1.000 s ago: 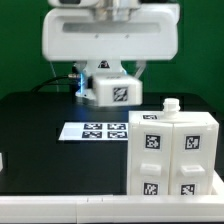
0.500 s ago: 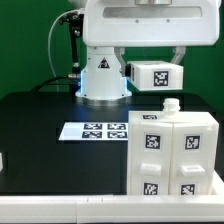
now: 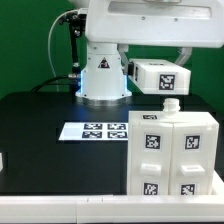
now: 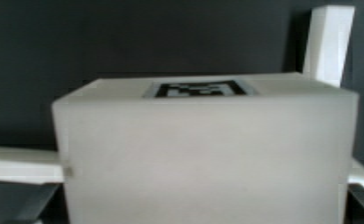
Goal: Assemble cabinet
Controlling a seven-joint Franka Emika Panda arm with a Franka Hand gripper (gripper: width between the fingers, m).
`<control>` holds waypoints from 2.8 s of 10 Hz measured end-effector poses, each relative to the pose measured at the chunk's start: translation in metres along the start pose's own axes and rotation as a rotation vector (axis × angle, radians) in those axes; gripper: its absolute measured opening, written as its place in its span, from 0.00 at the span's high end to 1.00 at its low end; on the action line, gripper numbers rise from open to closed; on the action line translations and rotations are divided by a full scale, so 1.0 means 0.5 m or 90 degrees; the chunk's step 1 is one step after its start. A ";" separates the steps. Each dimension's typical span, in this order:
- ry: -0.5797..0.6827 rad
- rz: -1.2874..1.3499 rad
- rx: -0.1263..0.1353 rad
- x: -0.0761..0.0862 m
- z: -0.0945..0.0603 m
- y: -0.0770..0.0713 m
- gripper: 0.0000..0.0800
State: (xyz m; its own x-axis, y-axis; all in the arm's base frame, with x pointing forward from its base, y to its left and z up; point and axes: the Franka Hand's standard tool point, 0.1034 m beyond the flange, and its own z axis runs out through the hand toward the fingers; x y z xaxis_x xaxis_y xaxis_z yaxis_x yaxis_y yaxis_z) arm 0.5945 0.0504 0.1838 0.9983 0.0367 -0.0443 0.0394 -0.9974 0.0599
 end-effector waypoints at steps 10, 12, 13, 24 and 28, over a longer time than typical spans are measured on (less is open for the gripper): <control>0.019 0.012 -0.001 -0.007 0.047 -0.048 0.30; 0.020 0.018 -0.001 -0.005 0.052 -0.055 0.30; 0.018 0.019 -0.001 -0.003 0.050 -0.056 0.30; -0.024 0.122 0.008 0.008 0.060 -0.035 0.30; -0.029 0.134 0.011 0.009 0.060 -0.024 0.30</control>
Offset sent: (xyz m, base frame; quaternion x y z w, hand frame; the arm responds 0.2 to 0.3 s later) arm -0.0006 0.0152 -0.0063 0.0080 -0.0008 0.0246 0.9997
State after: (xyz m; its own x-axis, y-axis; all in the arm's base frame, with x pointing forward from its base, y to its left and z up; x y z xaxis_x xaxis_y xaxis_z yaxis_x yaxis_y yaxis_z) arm 0.5971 0.0605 0.1530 0.9815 -0.1745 -0.0784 -0.1706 -0.9838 0.0548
